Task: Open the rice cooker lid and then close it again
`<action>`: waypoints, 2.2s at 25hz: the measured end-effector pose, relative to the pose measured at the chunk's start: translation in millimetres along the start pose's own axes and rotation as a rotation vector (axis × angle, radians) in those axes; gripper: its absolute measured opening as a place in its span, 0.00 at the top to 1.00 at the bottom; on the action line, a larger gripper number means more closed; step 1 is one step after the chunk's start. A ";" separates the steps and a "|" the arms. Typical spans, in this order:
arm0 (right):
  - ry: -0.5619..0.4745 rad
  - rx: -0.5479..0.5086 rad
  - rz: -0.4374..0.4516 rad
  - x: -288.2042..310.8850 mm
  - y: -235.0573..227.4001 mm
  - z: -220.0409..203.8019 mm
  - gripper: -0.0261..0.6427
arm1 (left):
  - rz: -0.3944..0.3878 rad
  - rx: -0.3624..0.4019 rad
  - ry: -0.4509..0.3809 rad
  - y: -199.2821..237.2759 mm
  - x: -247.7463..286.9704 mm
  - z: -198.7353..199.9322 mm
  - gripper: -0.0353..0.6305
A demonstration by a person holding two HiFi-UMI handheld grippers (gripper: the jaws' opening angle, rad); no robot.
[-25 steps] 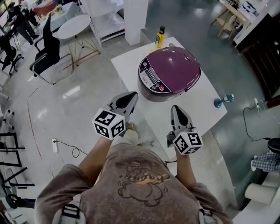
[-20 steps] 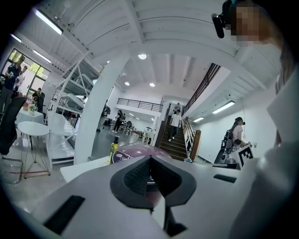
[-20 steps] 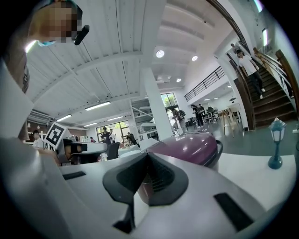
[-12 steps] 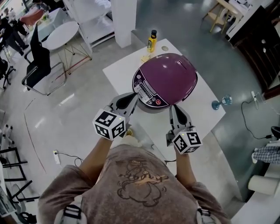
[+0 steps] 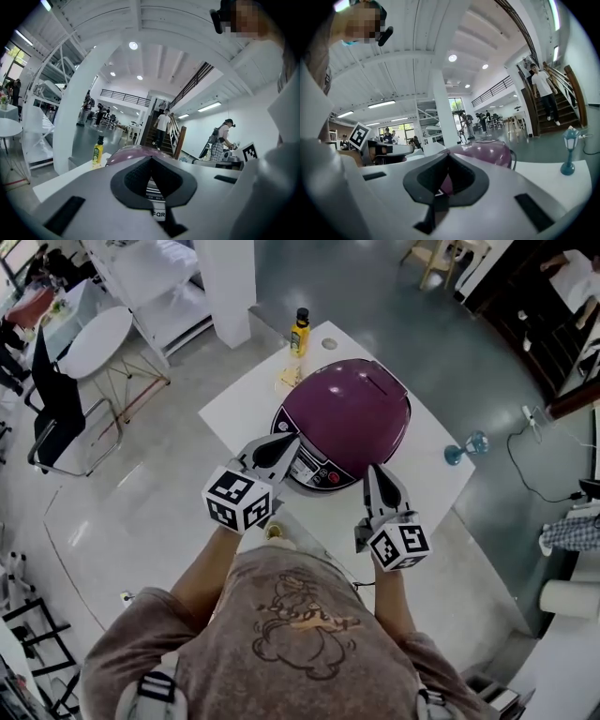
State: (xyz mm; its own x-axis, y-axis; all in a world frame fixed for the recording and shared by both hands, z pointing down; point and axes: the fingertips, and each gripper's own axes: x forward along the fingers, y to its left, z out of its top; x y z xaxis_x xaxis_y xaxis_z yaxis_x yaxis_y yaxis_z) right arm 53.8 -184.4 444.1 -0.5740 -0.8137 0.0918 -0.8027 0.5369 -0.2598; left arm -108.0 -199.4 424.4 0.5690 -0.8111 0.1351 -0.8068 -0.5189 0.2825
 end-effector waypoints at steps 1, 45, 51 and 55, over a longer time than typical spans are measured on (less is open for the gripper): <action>-0.003 0.001 -0.012 1.2 -1.5 0.0 0.96 | -0.012 0.000 0.007 0.7 3.9 -0.5 0.92; 0.028 0.014 0.028 30.6 -29.1 -2.7 0.96 | 0.031 0.147 0.325 0.5 39.1 -44.3 0.92; 0.035 0.009 0.043 33.5 -26.6 -5.2 0.96 | 0.034 0.155 0.337 0.1 38.9 -45.5 0.92; 0.046 -0.011 0.052 36.0 -25.0 -6.9 0.96 | 0.020 0.122 0.348 1.1 39.2 -46.1 0.92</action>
State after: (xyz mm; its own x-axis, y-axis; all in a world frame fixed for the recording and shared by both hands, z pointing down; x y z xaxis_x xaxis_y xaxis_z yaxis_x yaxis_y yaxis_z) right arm 52.1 -225.6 460.6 -0.6217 -0.7737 0.1223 -0.7731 0.5810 -0.2545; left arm -79.3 -219.3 473.8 0.5564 -0.6918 0.4602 -0.8191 -0.5497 0.1642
